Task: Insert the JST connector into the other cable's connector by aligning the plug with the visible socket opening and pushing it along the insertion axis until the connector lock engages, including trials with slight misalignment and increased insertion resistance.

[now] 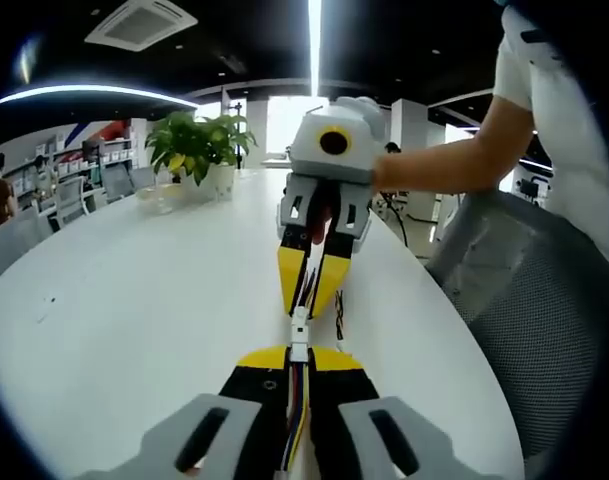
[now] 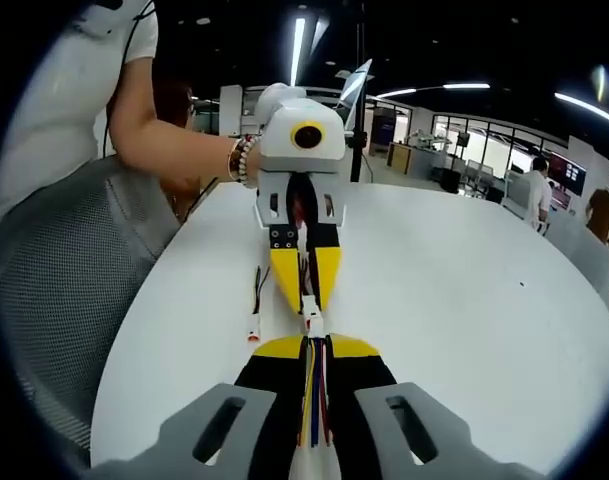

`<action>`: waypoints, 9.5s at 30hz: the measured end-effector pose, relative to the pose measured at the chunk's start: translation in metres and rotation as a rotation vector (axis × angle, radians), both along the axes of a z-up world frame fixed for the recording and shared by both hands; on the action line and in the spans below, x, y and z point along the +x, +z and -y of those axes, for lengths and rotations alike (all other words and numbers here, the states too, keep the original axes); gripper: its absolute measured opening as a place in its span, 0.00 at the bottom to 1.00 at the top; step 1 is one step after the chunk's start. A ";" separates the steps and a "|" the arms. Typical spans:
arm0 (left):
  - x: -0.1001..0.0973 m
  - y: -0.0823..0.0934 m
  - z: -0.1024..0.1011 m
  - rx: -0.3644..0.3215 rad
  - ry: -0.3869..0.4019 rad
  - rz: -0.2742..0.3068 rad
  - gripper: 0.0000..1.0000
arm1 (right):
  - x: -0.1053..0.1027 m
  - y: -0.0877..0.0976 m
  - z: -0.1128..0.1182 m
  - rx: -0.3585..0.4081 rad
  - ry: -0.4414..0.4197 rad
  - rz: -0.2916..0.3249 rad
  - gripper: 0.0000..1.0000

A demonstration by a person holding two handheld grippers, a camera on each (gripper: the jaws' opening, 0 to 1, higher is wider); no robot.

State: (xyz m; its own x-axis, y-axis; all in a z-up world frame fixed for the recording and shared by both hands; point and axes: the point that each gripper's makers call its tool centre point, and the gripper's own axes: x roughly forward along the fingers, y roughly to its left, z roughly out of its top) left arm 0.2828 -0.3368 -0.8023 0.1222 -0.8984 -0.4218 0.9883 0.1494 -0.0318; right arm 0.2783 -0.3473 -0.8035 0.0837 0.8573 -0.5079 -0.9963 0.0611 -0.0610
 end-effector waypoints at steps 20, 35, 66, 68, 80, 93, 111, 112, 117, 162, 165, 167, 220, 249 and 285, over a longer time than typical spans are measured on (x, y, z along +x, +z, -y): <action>-0.006 0.001 0.000 0.018 -0.042 0.003 0.00 | -0.010 -0.002 -0.004 -0.027 0.045 -0.003 0.04; -0.010 0.001 0.002 0.024 -0.058 -0.016 0.00 | -0.013 0.000 -0.007 -0.047 0.074 0.022 0.04; 0.022 -0.018 0.012 0.090 0.086 0.058 0.00 | 0.017 -0.019 0.000 -0.042 -0.067 0.077 0.05; 0.025 -0.021 0.013 0.103 0.104 0.075 0.01 | 0.020 -0.023 0.002 -0.046 -0.084 0.081 0.05; 0.037 -0.036 0.008 0.167 0.178 0.100 0.02 | 0.029 -0.037 -0.001 -0.048 -0.146 0.095 0.05; 0.035 -0.040 0.002 0.175 0.199 0.065 0.04 | 0.029 -0.044 0.000 -0.042 -0.178 0.038 0.13; 0.041 -0.005 -0.011 0.178 0.251 0.044 0.24 | 0.057 0.007 0.031 0.065 -0.338 0.076 0.15; 0.042 -0.004 -0.014 0.188 0.258 0.052 0.24 | 0.057 0.009 0.031 0.069 -0.340 0.079 0.15; 0.040 0.013 -0.014 0.140 0.274 0.031 0.23 | 0.059 0.025 0.033 0.100 -0.364 0.096 0.15; -0.051 -0.001 -0.026 0.139 0.264 -0.010 0.28 | -0.028 0.011 0.023 -0.009 -0.343 0.025 0.16; -0.049 -0.010 -0.024 0.142 0.267 -0.021 0.28 | -0.030 0.000 0.020 -0.029 -0.315 0.012 0.15; -0.047 -0.017 -0.024 0.152 0.270 -0.029 0.27 | -0.030 -0.010 0.017 -0.039 -0.303 -0.004 0.15; -0.049 -0.044 -0.017 0.160 0.200 -0.003 0.00 | -0.049 -0.043 0.004 -0.063 -0.229 -0.112 0.03; -0.051 -0.024 -0.014 0.133 0.171 0.042 0.00 | -0.050 -0.023 -0.009 -0.110 -0.149 0.046 0.03; -0.060 -0.019 -0.009 0.125 0.115 0.059 0.00 | -0.060 -0.018 -0.016 -0.094 -0.118 -0.006 0.03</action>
State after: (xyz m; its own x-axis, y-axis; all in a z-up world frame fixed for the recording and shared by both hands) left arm 0.2231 -0.3277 -0.8208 0.2494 -0.8180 -0.5183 0.9639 0.2611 0.0518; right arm 0.2180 -0.3310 -0.8217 0.1778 0.7903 -0.5863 -0.9829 0.1718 -0.0665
